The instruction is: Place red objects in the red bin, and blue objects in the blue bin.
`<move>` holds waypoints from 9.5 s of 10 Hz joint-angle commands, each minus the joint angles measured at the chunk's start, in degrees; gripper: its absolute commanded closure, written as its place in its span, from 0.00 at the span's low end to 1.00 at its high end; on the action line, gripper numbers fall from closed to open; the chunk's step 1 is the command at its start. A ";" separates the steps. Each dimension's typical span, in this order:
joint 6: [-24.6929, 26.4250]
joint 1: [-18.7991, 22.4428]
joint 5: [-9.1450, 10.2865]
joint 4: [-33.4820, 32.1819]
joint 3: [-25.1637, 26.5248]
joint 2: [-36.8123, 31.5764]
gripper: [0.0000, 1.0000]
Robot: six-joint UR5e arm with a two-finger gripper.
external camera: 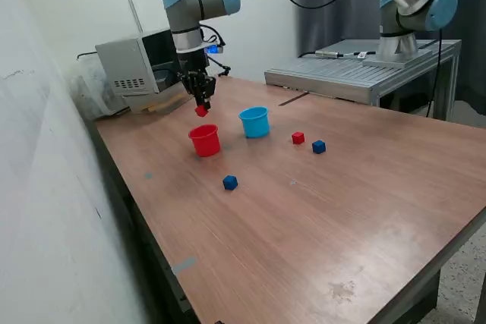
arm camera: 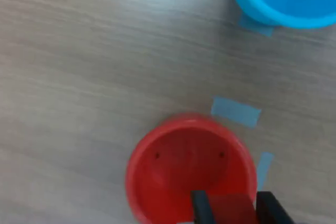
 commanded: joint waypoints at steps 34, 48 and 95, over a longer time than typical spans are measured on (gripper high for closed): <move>18.04 11.47 5.60 -23.91 42.95 -13.79 0.00; 17.08 11.12 5.25 -24.27 41.81 -11.25 1.00; -0.24 15.17 1.47 2.28 -9.70 7.47 0.00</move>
